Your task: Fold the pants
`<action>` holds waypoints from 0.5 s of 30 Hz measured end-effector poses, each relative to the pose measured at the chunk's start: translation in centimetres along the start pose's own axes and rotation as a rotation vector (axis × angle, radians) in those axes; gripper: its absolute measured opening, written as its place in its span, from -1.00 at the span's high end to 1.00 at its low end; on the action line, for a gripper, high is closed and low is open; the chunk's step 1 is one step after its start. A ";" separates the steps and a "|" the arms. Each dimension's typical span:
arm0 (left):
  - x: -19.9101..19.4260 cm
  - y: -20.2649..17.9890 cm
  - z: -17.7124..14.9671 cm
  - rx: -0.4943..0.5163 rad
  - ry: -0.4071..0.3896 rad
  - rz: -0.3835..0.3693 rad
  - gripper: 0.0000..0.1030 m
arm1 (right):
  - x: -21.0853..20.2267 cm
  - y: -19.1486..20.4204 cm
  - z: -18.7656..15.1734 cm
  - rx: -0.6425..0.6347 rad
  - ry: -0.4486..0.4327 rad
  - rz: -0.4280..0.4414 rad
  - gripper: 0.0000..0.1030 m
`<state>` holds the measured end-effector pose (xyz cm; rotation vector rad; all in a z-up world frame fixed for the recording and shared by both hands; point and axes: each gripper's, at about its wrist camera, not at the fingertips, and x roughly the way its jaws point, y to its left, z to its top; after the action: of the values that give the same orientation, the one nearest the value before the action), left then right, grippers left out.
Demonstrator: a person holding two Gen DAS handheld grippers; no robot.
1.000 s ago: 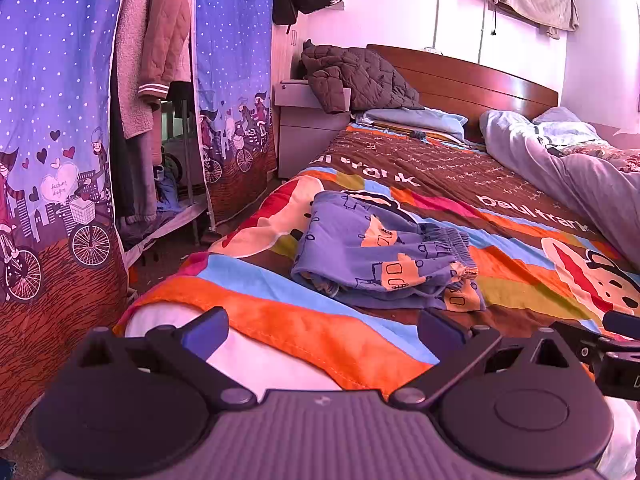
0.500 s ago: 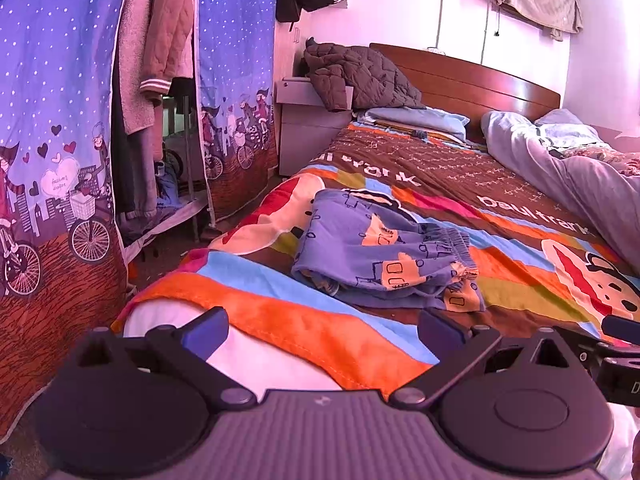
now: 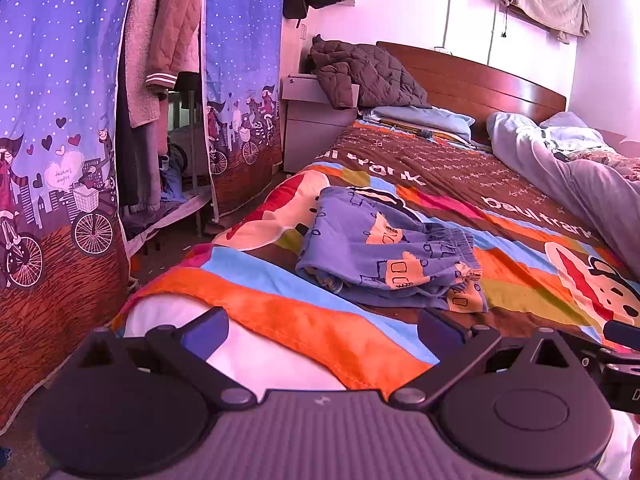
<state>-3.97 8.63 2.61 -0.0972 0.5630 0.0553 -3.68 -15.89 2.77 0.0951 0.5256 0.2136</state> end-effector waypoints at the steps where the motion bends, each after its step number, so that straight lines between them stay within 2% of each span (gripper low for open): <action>1: 0.0 0.0 0.0 0.002 0.000 0.001 -0.99 | 0.0 0.0 0.0 0.000 0.000 0.000 -0.99; 15: 0.0 -0.2 0.0 0.025 -0.002 0.010 -0.99 | 0.0 0.1 0.1 -0.001 0.000 0.000 -0.99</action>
<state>-3.97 8.38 2.60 -0.0695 0.5623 0.0583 -3.67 -15.82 2.84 0.0936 0.5257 0.2138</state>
